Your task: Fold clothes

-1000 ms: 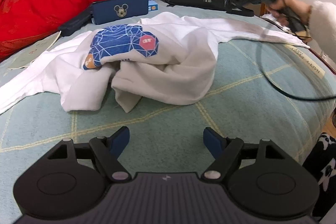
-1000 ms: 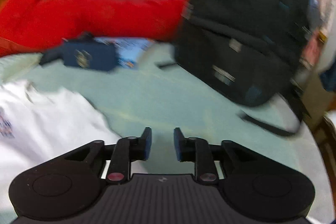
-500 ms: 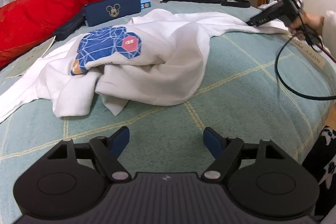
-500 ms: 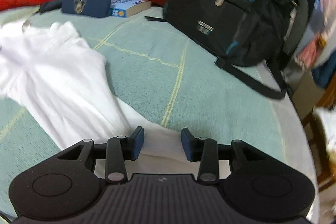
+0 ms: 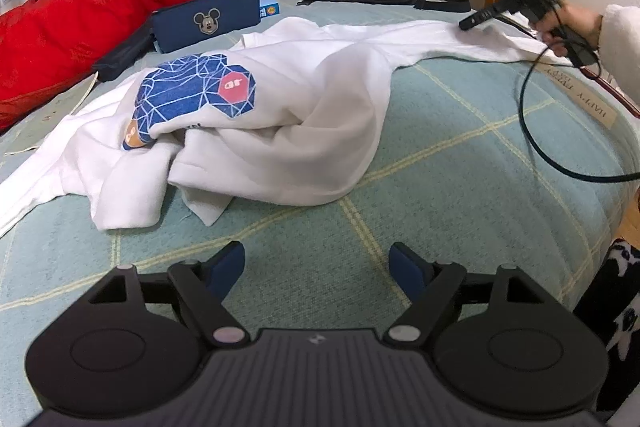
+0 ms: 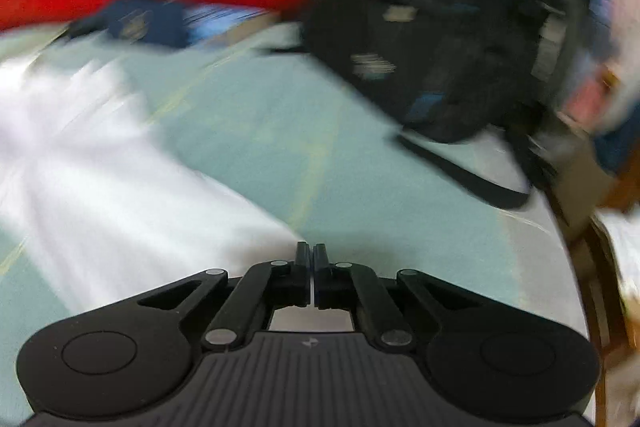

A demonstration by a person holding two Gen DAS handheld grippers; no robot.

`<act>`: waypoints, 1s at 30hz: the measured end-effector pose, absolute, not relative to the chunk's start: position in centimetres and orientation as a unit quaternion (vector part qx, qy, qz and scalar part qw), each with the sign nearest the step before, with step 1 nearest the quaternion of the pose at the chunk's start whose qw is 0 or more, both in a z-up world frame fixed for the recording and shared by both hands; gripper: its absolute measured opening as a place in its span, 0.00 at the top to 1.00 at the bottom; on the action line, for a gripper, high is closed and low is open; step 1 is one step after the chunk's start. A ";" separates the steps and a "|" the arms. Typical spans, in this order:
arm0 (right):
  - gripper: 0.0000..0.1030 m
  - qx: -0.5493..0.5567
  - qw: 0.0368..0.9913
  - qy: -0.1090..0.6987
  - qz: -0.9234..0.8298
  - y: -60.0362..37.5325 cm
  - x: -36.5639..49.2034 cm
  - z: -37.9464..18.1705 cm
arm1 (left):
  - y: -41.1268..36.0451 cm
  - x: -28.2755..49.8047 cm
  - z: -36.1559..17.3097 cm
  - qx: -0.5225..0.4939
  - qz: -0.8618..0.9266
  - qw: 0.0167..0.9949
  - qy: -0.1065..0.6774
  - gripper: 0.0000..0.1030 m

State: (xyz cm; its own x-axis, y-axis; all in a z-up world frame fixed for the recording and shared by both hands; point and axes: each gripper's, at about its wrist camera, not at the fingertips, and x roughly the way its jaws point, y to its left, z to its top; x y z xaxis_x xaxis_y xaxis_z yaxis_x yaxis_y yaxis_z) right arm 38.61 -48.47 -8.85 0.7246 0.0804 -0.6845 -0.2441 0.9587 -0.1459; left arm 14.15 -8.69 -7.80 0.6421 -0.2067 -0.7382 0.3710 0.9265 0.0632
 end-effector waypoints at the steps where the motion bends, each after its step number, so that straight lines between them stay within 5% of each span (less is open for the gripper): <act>1: 0.98 -0.106 0.924 0.362 0.059 -48.9 39.1 -8.9 | -8.7 14.1 -7.7 0.104 -0.161 0.900 0.391 0.23; 9: 0.87 -0.008 0.939 0.339 0.063 -49.4 35.7 -6.2 | -7.7 14.0 -7.0 0.089 -0.161 0.903 0.388 0.23; 11: 0.78 -0.009 0.935 0.343 0.087 -47.6 34.1 -5.4 | -7.2 13.7 -6.7 0.084 -0.162 0.904 0.386 0.23; 13: 0.57 -0.006 0.932 0.347 0.109 -45.8 32.5 -4.9 | -6.6 13.3 -6.3 0.080 -0.163 0.906 0.381 0.23; 15: 0.51 -0.002 0.926 0.353 0.133 -43.8 30.5 -4.9 | -5.7 12.9 -5.9 0.076 -0.161 0.909 0.378 0.23; 30: 0.36 -0.009 0.865 0.391 0.315 -25.4 18.8 -5.5 | 1.7 10.6 -5.1 0.087 -0.117 0.913 0.381 0.21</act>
State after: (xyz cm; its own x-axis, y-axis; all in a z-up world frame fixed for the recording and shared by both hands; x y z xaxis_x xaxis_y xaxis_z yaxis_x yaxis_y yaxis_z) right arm 18.79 -25.42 -5.49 0.4967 0.5375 -0.6815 -0.5520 0.8015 0.2298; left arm 10.63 1.72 -5.05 0.6823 -0.1468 -0.7162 0.2800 0.9574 0.0705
